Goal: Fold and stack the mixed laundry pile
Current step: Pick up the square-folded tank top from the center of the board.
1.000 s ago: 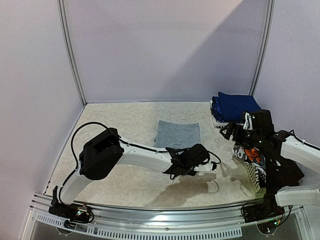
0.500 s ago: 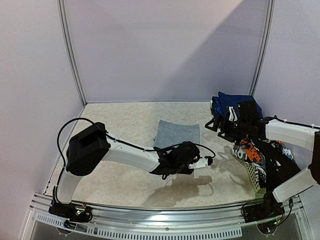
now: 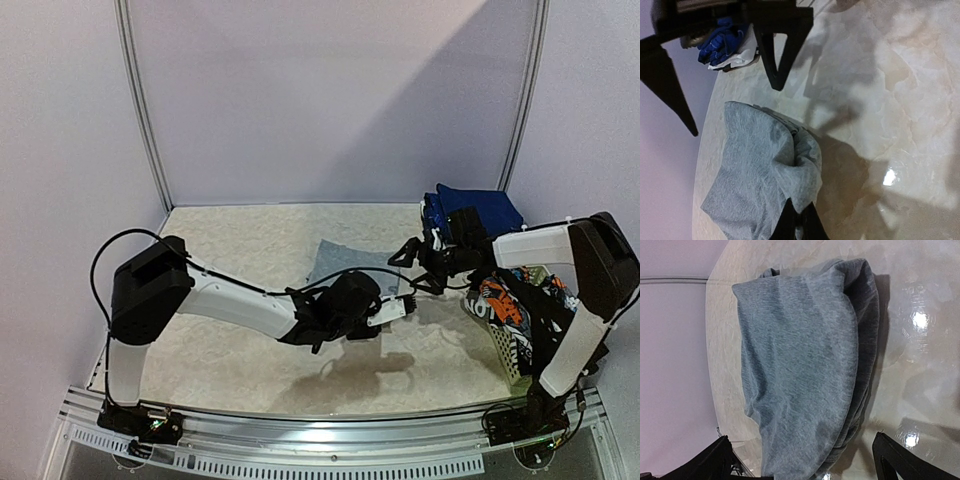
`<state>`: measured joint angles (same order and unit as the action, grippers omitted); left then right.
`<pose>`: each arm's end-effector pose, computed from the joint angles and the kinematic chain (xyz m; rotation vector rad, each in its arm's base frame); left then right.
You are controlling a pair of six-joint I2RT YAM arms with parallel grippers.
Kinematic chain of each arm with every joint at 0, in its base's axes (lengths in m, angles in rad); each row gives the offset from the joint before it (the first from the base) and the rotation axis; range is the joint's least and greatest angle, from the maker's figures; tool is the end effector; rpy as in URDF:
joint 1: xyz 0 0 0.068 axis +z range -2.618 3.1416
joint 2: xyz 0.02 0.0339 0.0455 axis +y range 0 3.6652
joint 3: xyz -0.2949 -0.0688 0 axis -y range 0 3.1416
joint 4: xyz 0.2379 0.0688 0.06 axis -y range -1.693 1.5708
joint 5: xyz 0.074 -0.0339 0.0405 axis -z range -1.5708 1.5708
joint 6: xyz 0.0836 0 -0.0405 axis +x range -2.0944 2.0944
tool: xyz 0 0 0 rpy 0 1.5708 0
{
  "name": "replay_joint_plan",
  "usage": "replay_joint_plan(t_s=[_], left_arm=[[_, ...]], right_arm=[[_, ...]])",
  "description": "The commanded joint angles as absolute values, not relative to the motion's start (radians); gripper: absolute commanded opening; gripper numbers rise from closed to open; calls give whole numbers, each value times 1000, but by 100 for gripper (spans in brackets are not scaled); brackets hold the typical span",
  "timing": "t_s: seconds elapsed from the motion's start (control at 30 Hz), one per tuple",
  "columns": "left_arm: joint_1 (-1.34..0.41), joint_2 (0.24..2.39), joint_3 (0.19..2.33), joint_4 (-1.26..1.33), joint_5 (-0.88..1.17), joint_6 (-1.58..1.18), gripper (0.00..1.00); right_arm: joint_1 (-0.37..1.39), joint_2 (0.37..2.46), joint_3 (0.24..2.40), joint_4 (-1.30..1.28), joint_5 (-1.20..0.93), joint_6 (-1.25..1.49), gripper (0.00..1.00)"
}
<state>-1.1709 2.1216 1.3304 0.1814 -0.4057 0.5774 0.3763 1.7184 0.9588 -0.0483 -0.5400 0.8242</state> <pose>0.2281 -0.4550 0.1514 1.4762 1.5305 0.0936 0.3356 0.1788 0.1796 0.2916 2.5601 1.1651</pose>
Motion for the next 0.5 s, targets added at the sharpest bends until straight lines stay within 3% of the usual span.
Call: replay_joint_plan(t_s=[0.0,0.47], left_arm=[[-1155,2066,1301,245,-394,541,0],[-1150,2041,1290,287,-417,523,0]], right_arm=[[371,1793,992,-8,-600,867,99],[381,1946,1036,73,-653,927,99]])
